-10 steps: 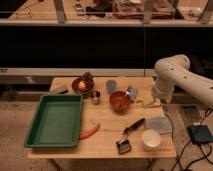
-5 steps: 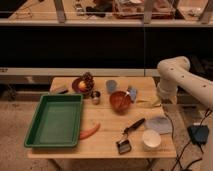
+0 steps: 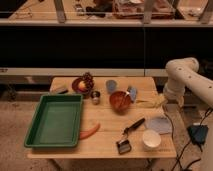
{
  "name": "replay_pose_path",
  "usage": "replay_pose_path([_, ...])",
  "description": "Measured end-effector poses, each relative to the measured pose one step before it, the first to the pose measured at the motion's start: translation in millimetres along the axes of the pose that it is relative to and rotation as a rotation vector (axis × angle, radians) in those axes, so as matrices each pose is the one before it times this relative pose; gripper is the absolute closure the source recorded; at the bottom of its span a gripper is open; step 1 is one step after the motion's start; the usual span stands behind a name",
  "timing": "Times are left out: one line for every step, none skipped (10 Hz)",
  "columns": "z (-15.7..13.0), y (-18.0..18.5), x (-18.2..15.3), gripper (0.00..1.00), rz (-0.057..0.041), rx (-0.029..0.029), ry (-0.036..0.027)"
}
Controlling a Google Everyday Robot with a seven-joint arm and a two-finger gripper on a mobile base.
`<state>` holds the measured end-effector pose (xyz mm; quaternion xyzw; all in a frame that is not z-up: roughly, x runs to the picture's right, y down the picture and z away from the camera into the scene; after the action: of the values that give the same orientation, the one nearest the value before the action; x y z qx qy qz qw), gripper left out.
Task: Place towel in plastic cup
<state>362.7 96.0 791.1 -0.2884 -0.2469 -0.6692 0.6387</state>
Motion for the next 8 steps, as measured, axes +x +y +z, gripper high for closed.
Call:
replay_pose_path([13.03, -0.22, -9.00, 0.22, -0.00369, 0.00095, -0.03107])
replay_pose_path([12.77, -2.20, -7.39, 0.22, -0.01056, -0.00229, -0.02398])
replay_pose_path([11.11, -0.67, -8.51, 0.22, -0.00044, 0.00485, -0.01722])
replay_pose_path([17.48, 4.72, -11.30, 0.22, 0.00195, 0.00437, -0.02063])
replay_pose_path([5.35, 3.42, -3.42, 0.22, 0.00138, 0.00738, -0.00208])
replay_pose_path([-0.86, -1.03, 0.70, 0.22, -0.00188, 0.00255, 0.00201])
replay_pose_path([0.05, -4.24, 2.00, 0.22, -0.00700, 0.00337, 0.00064])
replay_pose_path([0.33, 1.08, -0.90, 0.22, 0.00228, 0.00055, -0.00083])
